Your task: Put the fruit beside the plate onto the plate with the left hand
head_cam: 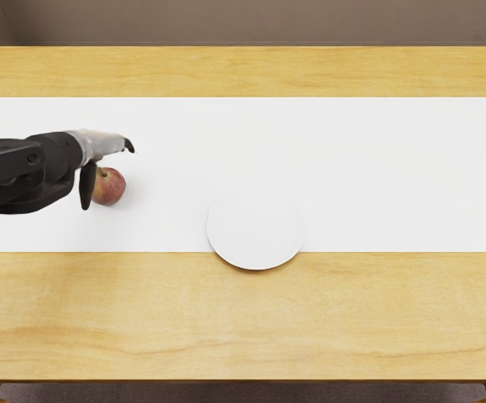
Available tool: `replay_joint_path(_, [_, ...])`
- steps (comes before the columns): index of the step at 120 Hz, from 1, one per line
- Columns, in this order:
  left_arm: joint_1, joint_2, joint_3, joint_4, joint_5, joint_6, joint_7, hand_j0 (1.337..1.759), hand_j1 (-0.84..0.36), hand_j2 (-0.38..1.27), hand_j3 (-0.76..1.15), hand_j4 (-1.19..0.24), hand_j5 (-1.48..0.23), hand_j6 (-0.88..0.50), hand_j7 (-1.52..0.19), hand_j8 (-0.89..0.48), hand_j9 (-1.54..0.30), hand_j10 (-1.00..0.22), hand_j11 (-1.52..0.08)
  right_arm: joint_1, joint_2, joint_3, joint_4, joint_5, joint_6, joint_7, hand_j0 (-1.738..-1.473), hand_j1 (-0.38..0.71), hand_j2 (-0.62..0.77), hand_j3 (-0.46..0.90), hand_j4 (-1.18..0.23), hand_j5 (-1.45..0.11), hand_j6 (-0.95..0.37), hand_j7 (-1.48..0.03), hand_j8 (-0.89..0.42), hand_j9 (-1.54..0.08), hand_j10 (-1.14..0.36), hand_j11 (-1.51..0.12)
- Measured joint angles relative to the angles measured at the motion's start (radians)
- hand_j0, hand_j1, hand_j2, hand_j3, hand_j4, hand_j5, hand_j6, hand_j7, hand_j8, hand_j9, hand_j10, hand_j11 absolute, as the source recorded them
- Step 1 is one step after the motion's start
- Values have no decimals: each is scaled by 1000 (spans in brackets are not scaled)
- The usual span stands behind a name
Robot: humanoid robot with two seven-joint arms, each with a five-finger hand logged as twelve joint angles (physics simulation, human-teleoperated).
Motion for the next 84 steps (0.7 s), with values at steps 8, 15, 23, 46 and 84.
replay_joint_path(8, [-2,-38,3,42,1,4,0,1658,139,38,0,-182,-231,-183,-231,-183,-231,-181,-230,0,0,0,0,0,0,0,-1658,-331,-3,0,-15,-19,-15,-20,-15,-20,-15,-20])
replay_joint_path(15, [2,-54,5,76,7,14,0,1658,137,38,0,-183,-232,-184,-232,-184,-232,-182,-232,0,0,0,0,0,0,0,-1658,-331,-3,0,-15,-20,-15,-20,-15,-20,-15,-20])
replay_joint_path(23, [10,-55,11,97,20,38,0,1658,137,38,0,-182,-232,-183,-231,-182,-231,-181,-231,0,0,0,0,0,0,0,-1658,-331,-3,0,-15,-20,-15,-20,-15,-20,-15,-20])
replay_joint_path(46, [43,-78,18,116,34,99,0,1658,147,37,0,-175,-222,-176,-222,-176,-222,-174,-222,0,0,0,0,0,0,0,-1658,-331,-3,0,-15,-19,-15,-20,-15,-20,-15,-20])
replay_joint_path(84, [72,-86,26,116,26,110,0,1658,122,41,0,-195,-249,-197,-248,-196,-248,-195,-248,0,0,0,0,0,0,0,-1658,-331,-3,0,-15,-20,-15,-20,-15,-20,-15,-20])
